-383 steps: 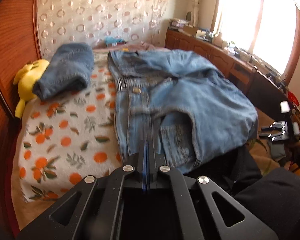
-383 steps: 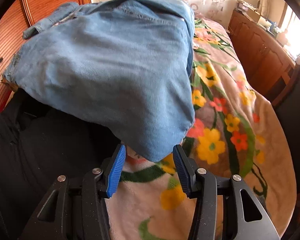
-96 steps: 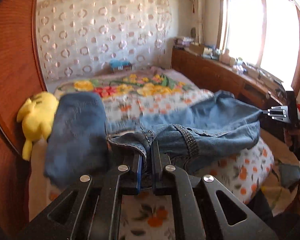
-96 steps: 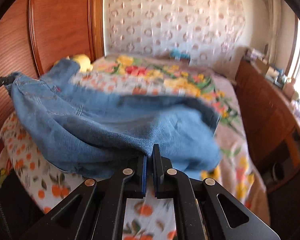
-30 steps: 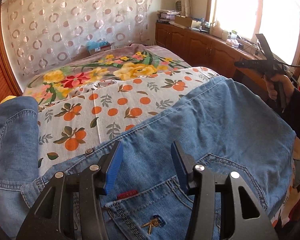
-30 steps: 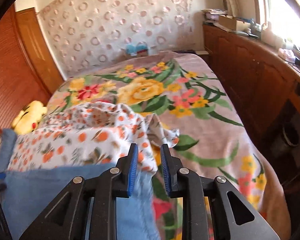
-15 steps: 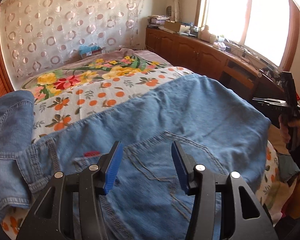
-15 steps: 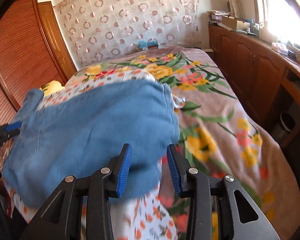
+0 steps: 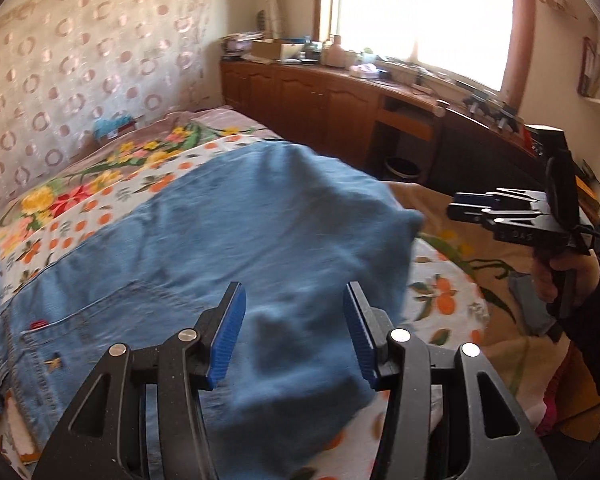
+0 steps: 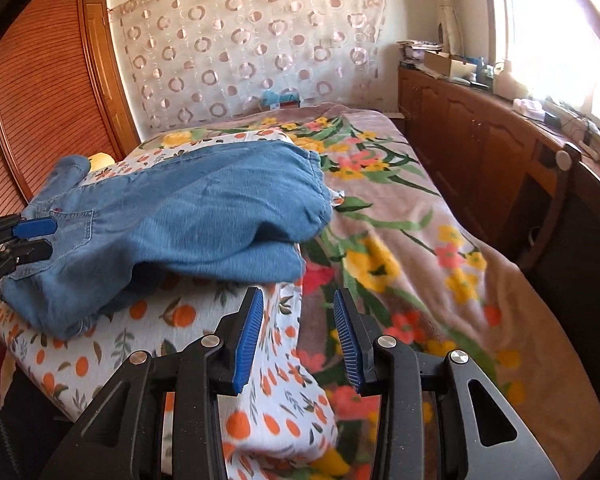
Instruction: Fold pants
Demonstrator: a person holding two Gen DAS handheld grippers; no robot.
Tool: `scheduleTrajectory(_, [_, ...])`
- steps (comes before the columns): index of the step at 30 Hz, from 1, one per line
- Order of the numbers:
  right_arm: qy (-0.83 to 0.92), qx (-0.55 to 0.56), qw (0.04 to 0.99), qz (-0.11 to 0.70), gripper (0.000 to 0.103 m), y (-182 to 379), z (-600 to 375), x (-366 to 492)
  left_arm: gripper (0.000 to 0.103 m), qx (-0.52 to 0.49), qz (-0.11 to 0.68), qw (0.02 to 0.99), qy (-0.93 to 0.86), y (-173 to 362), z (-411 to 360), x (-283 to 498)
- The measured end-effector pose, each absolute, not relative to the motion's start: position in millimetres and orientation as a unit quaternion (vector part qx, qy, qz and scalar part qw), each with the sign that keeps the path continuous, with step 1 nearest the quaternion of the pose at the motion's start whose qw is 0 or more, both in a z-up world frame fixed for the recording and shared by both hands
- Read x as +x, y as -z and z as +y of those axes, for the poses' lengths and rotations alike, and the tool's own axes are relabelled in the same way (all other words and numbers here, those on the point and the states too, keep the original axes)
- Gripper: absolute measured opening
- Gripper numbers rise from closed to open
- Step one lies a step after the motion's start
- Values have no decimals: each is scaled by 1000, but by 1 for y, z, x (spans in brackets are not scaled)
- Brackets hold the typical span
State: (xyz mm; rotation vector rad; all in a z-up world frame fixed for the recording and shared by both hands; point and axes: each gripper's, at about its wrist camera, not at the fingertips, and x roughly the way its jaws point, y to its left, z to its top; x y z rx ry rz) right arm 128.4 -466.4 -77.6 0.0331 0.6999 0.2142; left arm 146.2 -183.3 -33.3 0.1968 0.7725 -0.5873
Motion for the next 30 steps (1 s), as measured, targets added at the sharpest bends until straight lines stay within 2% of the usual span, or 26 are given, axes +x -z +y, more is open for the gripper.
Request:
scheduleTrajectory(8, [-99,46,936,334,38,85,-469,108,52,108,392,847,342,43,-238,131])
scheduleTrajectory(12, [-100,58,935,335,38,88,-471,105,51,153,391,848,323,54,-255,136])
scheduleTrajectory(14, [-100,61,934,337,38,89,-470,105,35,164,382,855,310,54,-258,138])
scheduleTrajectory(16, [-104,63,933,338,38,89,-469,106,10,160,373,864,298,47,-252,142])
scheduleTrajectory(19, [-108,63,932,340,38,89,-466,108,1,144,358,877,285,33,-238,148])
scheduleTrajectory(24, [-114,66,931,339,38,88,-459,113,2,125,347,885,285,15,-224,154])
scheduleTrajectory(25, [-115,66,931,339,38,89,-458,112,9,121,351,881,293,16,-225,154])
scheduleTrajectory(27, [-117,64,931,339,38,89,-457,113,17,118,360,874,304,21,-229,151])
scheduleTrajectory(30, [-117,65,930,342,38,91,-457,112,34,125,371,866,312,33,-238,149])
